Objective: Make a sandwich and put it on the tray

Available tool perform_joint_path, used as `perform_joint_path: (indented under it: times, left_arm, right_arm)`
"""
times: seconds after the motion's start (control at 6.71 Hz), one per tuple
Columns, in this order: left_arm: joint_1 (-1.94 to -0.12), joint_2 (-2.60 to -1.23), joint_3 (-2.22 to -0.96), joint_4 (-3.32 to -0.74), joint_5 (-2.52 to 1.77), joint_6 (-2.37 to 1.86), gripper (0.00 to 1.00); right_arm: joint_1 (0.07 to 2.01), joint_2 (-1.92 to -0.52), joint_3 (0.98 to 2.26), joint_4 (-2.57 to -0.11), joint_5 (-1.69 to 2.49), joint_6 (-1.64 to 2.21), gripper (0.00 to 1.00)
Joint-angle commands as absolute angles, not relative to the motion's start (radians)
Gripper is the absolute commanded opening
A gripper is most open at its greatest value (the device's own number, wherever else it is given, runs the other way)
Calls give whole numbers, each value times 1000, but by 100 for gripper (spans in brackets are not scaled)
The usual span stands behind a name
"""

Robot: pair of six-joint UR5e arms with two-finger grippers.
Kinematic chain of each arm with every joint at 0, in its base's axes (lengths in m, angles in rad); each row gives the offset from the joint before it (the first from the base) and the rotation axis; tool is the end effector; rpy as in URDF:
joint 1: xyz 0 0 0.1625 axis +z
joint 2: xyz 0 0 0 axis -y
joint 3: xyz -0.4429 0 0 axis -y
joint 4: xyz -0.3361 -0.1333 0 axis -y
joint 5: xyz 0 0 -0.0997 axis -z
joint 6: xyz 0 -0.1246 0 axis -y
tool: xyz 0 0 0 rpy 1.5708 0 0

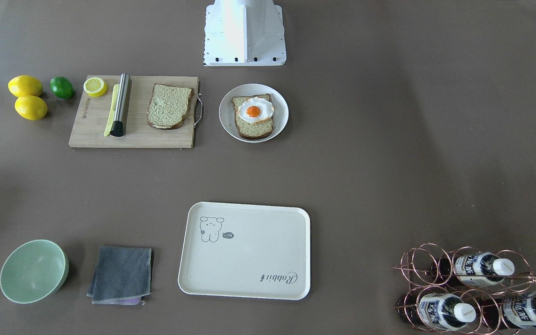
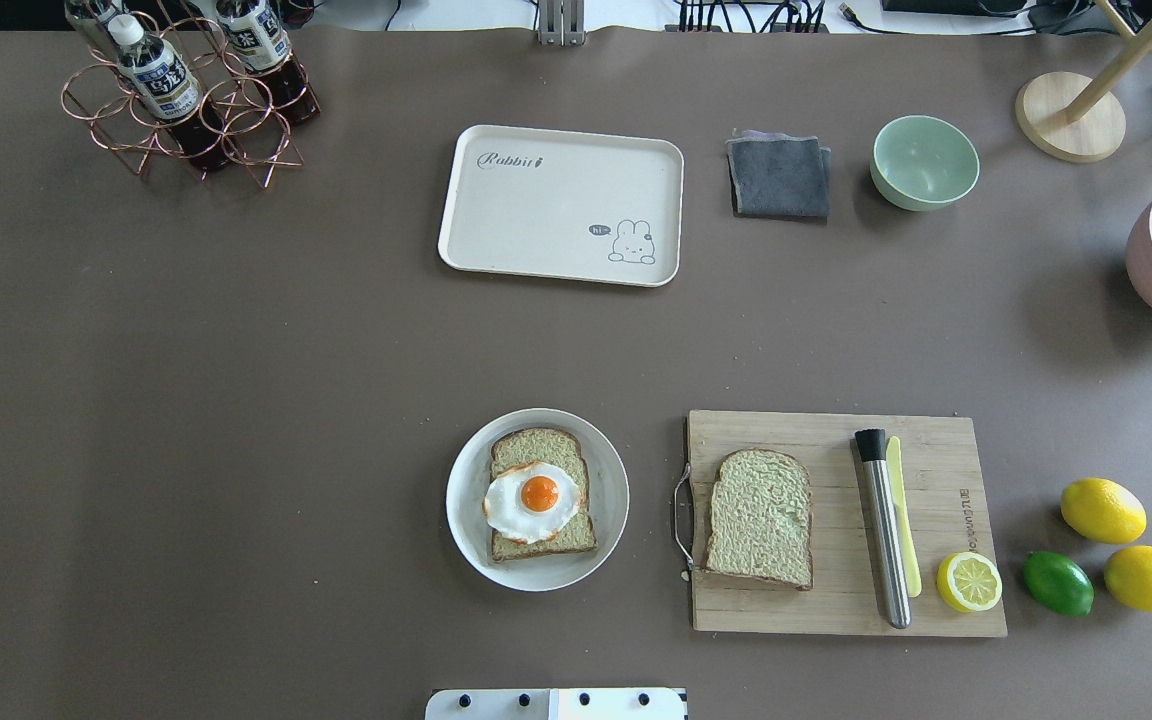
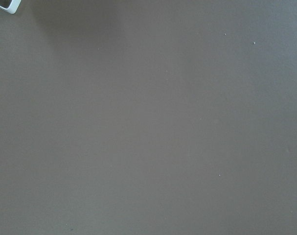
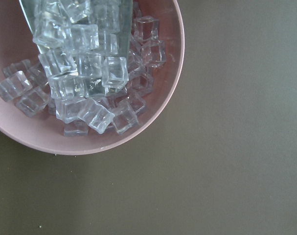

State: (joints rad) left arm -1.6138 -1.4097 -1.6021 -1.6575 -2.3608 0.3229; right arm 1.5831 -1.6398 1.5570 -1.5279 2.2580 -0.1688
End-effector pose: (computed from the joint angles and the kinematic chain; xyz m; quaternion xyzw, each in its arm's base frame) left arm -0.0601 -0.3558 0.7351 0.0504 0.3819 0.1205 0.9149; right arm 0.0592 -0.3995 0.7324 0.0118 -0.3371 -0.0669 0.9390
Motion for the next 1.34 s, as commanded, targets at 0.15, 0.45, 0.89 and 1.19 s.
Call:
perform_joint_path:
  times: [0.15,0.45,0.89,1.19]
  left_arm:
    - [-1614,-1408,-1601,-1658,-2361,325,98]
    - [-1614,-1408,-1601,-1660,-2359,327,98]
    - [-1614,-1408,-1605,-1660,-2359,327,98]
    - [-1614,-1410,-1611,-1660,-2361,325,98]
  right_arm:
    - [1583,-1640,1559,-1528,2258,-169,100]
    - [1582,-1640,1559,-1528,2260,-169,100]
    - [1574,-1640,1578,-1542,2275,-163,100]
    - [1542,-1640,1615,-1543,2276,-18,100]
